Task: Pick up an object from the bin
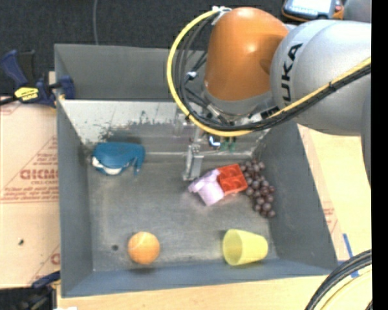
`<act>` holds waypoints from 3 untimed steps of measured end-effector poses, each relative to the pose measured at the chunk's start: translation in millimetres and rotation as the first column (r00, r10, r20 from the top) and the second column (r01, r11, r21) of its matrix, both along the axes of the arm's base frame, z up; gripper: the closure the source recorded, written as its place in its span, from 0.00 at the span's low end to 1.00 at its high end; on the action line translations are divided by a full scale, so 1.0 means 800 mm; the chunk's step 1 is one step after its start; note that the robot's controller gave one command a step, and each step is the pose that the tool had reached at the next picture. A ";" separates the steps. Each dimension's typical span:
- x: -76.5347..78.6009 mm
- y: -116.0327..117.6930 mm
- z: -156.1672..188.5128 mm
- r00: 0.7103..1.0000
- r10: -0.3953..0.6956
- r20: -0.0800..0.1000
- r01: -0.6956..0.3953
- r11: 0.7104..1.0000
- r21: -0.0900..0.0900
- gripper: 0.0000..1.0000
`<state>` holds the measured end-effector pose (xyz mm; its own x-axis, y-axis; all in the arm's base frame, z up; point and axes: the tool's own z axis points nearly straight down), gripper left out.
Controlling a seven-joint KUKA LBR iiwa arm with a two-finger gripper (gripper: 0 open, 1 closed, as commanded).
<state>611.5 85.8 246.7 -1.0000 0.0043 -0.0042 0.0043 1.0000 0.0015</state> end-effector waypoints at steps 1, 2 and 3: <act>0.000 0.000 0.000 1.000 0.000 0.000 0.000 1.000 0.000 0.00; 0.006 -0.054 -0.044 0.996 -0.092 0.002 0.092 0.996 0.001 0.00; 0.004 -0.044 -0.027 0.998 -0.058 0.010 0.058 0.998 0.002 0.00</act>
Offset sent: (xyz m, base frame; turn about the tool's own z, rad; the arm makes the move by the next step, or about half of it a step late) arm 0.0036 -0.0417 -0.0353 0.0947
